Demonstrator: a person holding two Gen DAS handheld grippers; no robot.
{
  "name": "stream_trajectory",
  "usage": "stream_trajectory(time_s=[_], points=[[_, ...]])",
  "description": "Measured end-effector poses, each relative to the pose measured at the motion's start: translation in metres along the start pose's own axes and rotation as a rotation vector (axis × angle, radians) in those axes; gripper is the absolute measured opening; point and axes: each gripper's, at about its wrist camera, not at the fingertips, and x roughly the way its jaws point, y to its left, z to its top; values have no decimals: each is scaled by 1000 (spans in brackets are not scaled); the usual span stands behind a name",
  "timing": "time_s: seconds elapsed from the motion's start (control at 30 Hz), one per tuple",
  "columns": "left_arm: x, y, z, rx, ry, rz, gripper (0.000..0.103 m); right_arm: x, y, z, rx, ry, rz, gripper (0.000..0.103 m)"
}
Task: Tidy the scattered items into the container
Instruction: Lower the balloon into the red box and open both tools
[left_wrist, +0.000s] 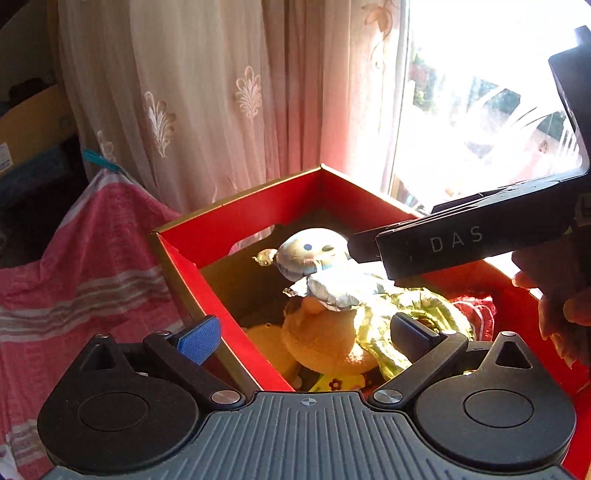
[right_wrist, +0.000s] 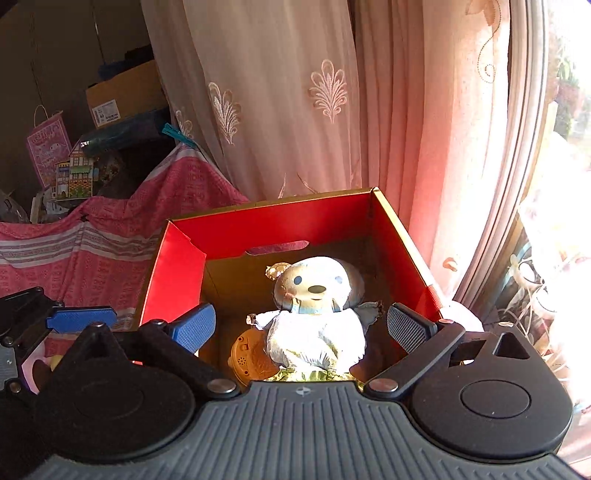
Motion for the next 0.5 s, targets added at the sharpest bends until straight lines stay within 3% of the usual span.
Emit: stream_trajectory(time_s=[0.5], points=[[-33,9,-22,18,-15,-17,103,-5,28,-16,8,17,-14,100]])
